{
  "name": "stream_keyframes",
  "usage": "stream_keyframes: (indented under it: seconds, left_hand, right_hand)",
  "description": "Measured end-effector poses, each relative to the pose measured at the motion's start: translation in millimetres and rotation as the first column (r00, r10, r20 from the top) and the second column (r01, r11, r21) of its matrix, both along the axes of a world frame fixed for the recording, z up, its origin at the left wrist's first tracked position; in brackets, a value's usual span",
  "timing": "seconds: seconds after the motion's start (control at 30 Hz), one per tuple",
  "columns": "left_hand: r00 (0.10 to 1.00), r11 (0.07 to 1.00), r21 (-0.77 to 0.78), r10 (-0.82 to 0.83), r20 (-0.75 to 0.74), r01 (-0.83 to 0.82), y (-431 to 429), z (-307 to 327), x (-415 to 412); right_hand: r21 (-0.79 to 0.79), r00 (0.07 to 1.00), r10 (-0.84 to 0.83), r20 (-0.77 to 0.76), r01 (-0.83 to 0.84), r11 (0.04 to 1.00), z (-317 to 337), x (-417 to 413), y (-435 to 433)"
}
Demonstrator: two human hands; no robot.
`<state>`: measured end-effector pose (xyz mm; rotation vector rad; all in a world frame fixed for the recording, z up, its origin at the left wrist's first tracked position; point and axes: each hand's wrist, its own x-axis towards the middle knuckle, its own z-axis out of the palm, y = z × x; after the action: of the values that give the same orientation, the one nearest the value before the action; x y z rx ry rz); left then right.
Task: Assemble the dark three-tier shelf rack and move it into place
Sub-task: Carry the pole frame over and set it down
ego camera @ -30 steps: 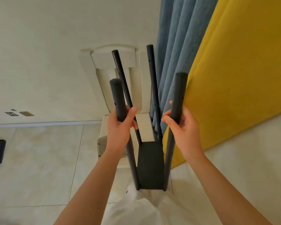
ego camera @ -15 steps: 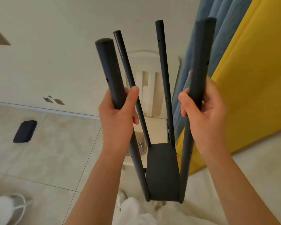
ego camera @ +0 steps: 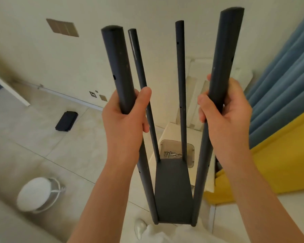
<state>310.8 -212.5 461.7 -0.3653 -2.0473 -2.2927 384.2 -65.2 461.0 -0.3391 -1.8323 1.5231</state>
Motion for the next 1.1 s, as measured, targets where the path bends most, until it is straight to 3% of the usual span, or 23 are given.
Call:
stream_keyframes:
  seconds: [0.47, 0.67, 0.93, 1.1]
  left_hand:
    - [0.963, 0.962, -0.051, 0.27, 0.015, -0.269, -166.4, -27.6, -90.5]
    - [0.901, 0.901, -0.049, 0.432, 0.041, -0.43, -212.1, -46.5, -136.9]
    - [0.842, 0.846, -0.061, 0.533, 0.082, -0.529, -255.6, -68.2, -228.7]
    - [0.784, 0.79, -0.08, 0.612, 0.098, -0.607, -279.9, -77.4, -301.5]
  right_hand:
    - [-0.061, 0.97, 0.211, 0.118, -0.205, 0.977, -32.8, -119.7, -157.1]
    - [-0.069, 0.943, 0.293, 0.158, -0.286, 0.956, -48.1, -179.2, -199.5]
    - [-0.094, 0.907, 0.381, 0.181, -0.37, 0.924, -66.7, -289.3, -238.4]
    - [-0.137, 0.837, 0.491, 0.239, -0.472, 0.871, -72.1, -375.9, -259.4]
